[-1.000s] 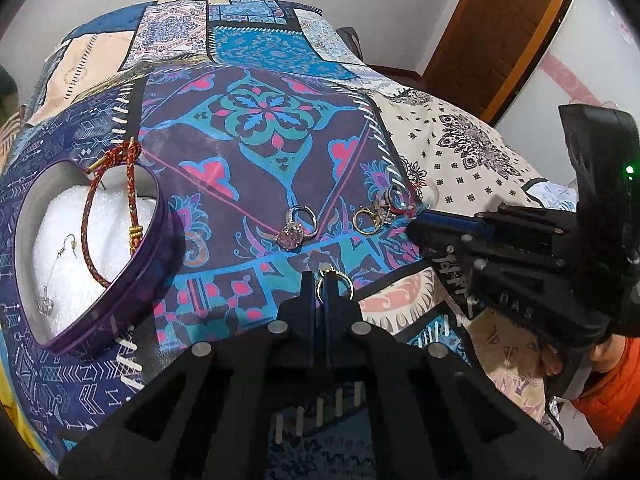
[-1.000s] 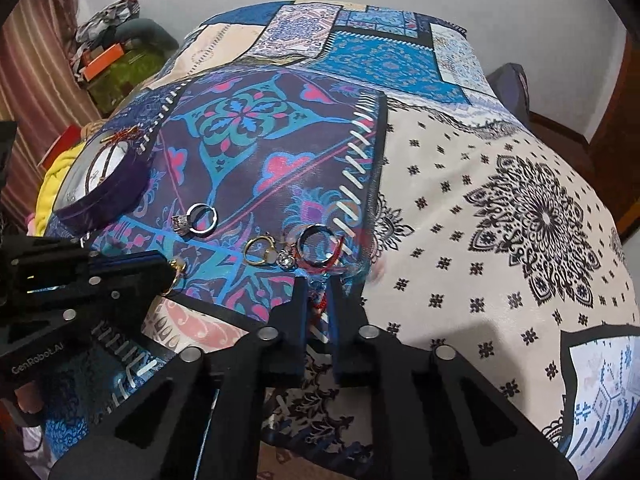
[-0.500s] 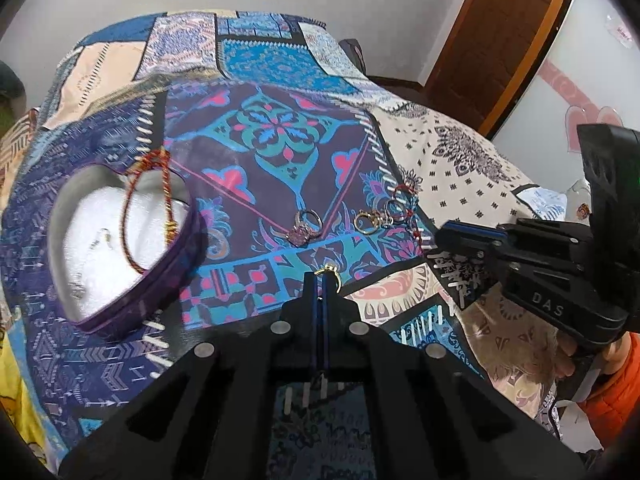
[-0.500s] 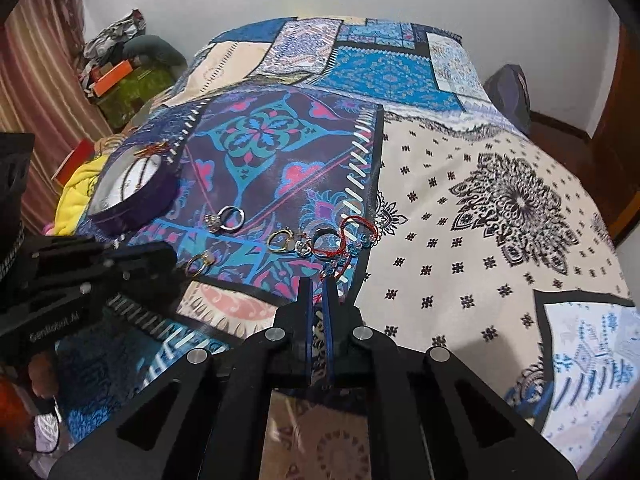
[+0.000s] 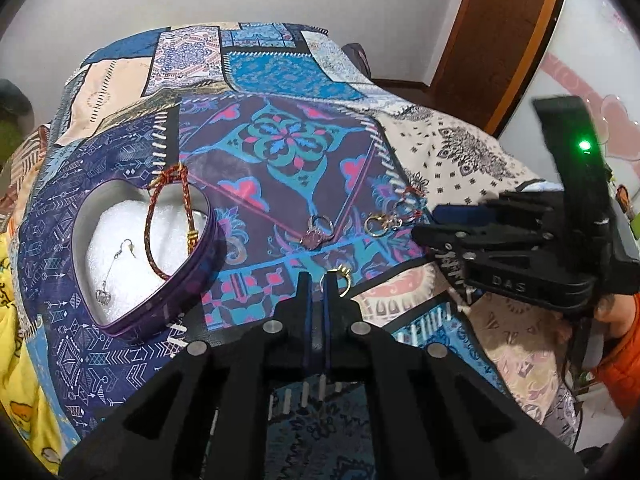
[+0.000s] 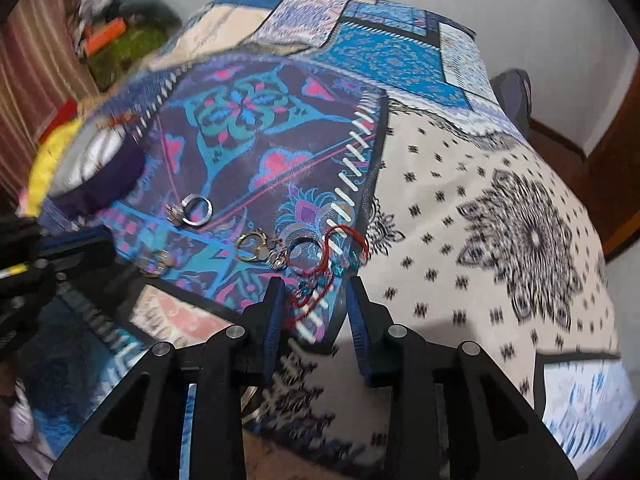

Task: Organize jewelry
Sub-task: 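Move the right gripper to the red string bracelets and grasp one, then grasp the gold ring with the left gripper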

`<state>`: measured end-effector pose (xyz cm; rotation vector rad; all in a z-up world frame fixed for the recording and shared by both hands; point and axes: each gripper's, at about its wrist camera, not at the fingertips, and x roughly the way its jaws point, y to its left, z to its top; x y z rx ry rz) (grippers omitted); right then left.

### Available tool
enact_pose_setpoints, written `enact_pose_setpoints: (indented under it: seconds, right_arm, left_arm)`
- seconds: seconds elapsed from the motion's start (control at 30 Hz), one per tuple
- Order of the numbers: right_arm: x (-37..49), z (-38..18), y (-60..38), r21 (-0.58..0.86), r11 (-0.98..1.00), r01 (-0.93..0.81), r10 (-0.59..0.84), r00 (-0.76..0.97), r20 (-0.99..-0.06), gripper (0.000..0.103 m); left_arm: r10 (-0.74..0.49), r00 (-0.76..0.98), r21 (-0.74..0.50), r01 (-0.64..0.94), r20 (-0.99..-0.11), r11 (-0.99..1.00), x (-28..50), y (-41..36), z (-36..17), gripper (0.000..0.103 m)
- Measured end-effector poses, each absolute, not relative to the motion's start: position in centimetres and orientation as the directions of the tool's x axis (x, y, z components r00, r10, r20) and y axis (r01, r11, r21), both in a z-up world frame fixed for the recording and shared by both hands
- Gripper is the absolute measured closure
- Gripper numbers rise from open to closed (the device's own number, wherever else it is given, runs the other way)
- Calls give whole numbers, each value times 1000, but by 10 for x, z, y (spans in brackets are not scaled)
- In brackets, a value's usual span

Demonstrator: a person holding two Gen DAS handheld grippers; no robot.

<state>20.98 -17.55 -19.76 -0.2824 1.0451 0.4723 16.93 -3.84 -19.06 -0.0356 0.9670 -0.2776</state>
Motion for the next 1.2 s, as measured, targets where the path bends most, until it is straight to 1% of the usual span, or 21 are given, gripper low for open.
enact_pose_setpoints:
  seconds: [0.07, 0.13, 0.2, 0.23, 0.27, 0.3, 0.33, 0.4, 0.53, 0.63, 0.7, 0.8, 1.03, 1.1, 1.2]
  right_arm:
    - [211, -200, -170, -43, 853, -519, 216, 428, -878, 75]
    - [212, -200, -169, -61, 846, -530, 207, 431, -878, 76]
    - [214, -200, -173, -58, 844, -533, 211, 429, -879, 80]
    - [214, -199, -176, -57, 844, -534, 213, 431, -877, 83]
    - [213, -199, -178, -65, 846, -530, 207, 438, -875, 92]
    - [214, -199, -181, -70, 848, -525, 202, 443, -874, 95]
    - [214, -198, -184, -53, 851, -523, 215, 437, -873, 96]
    - [213, -197, -191, -17, 857, -515, 240, 428, -871, 96]
    - [209, -194, -197, 26, 872, -488, 269, 436, -859, 96]
    - [202, -187, -201, 68, 883, -465, 300, 447, -843, 96]
    - [199, -183, -203, 79, 885, -459, 312, 458, -832, 96]
    - [194, -174, -207, 100, 887, -451, 333, 474, -815, 96]
    - [186, -162, -211, 150, 877, -457, 384, 478, -790, 96]
    - [183, -159, -210, 160, 870, -467, 400, 475, -784, 96]
    - [177, -155, -211, 181, 860, -476, 423, 470, -775, 96]
  left_arm:
    - [-261, 516, -170, 216, -816, 961, 171, -37, -195, 98]
    - [-270, 500, -187, 210, -823, 960, 172, -34, -199, 98]
    - [-273, 494, -194, 205, -825, 959, 172, -33, -200, 98]
    - [-276, 491, -200, 203, -826, 959, 172, -32, -201, 98]
    - [-278, 490, -203, 202, -826, 958, 172, -31, -201, 97]
    - [-277, 490, -204, 199, -827, 959, 171, -30, -202, 94]
    - [-278, 489, -205, 198, -827, 959, 171, -30, -201, 92]
    - [-281, 488, -210, 196, -827, 958, 171, -29, -202, 83]
    - [-279, 481, -201, 208, -831, 957, 174, -35, -203, 81]
    - [-280, 475, -191, 229, -834, 955, 176, -42, -204, 77]
    - [-271, 472, -171, 244, -839, 954, 177, -47, -206, 72]
    - [-257, 470, -148, 255, -845, 955, 180, -52, -209, 70]
    - [-260, 470, -152, 256, -844, 955, 191, -59, -214, 71]
    - [-240, 478, -128, 254, -845, 959, 192, -61, -215, 83]
    - [-228, 484, -113, 256, -845, 960, 192, -64, -215, 85]
